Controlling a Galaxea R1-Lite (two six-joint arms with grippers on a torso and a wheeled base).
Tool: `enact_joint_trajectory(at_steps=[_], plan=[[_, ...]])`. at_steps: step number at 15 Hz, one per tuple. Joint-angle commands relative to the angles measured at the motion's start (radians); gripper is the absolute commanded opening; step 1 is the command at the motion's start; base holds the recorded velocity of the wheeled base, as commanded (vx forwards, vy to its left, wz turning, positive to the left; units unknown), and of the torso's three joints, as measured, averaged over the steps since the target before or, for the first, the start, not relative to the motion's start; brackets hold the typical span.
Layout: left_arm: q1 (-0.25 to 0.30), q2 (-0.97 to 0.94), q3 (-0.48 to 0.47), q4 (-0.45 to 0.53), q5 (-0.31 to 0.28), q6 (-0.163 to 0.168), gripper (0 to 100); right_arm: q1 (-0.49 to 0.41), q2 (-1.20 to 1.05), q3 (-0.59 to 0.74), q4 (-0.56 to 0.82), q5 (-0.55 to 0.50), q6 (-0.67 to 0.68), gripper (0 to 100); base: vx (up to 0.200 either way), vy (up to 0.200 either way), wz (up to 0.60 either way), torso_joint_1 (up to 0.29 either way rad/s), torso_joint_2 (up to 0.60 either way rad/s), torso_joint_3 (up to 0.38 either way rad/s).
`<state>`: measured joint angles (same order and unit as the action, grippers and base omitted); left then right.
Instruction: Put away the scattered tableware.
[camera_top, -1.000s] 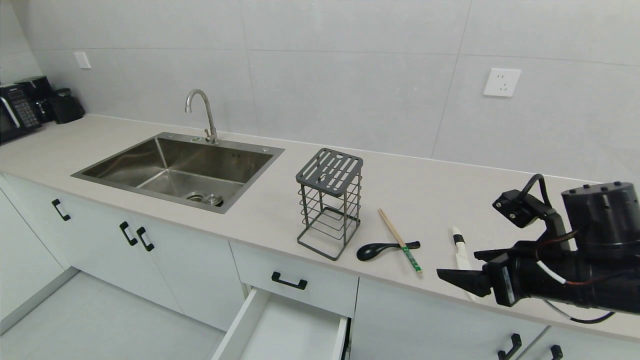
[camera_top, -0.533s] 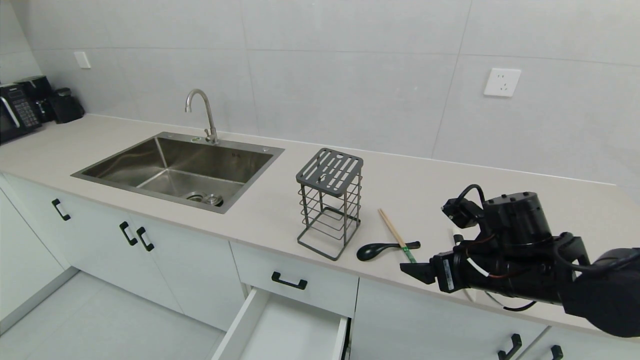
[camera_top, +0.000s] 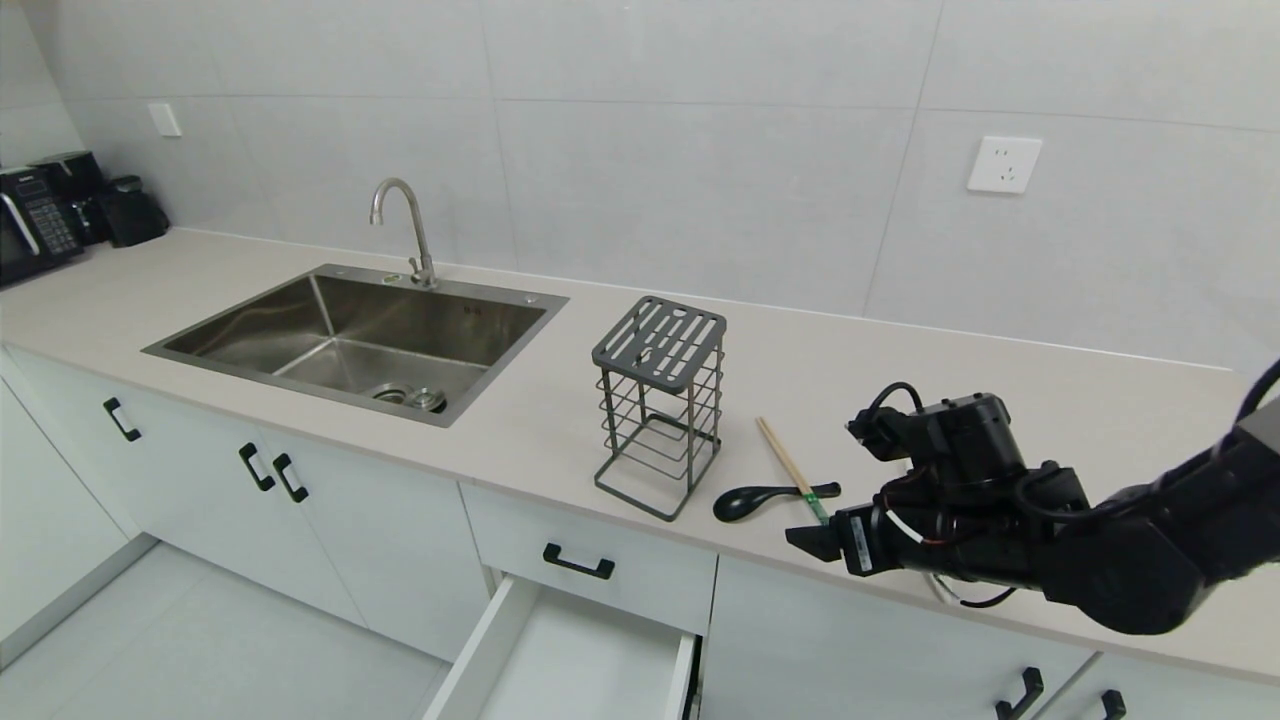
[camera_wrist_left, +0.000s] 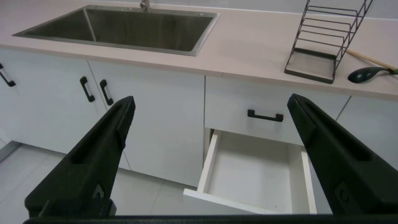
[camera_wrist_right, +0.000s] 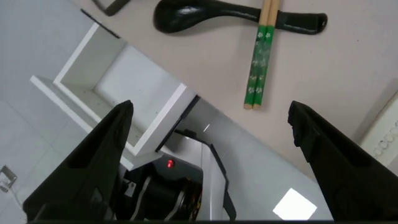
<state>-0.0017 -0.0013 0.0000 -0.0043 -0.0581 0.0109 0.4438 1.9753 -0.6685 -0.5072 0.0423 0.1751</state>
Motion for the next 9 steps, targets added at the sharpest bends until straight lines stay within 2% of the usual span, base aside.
enact_joint_trajectory(at_steps=[1,9], plan=[[0.0,0.001,0.0,0.0,0.0,0.0,100,-0.007,0.123,-0.039,-0.048,-0.016,-0.006,100,0.0,0.0,0.0,0.0,0.0,0.0],[0.0,0.001,0.0,0.0,0.0,0.0,100,-0.02,0.238,-0.125,-0.068,-0.058,-0.005,100,0.0,0.0,0.0,0.0,0.0,0.0]])
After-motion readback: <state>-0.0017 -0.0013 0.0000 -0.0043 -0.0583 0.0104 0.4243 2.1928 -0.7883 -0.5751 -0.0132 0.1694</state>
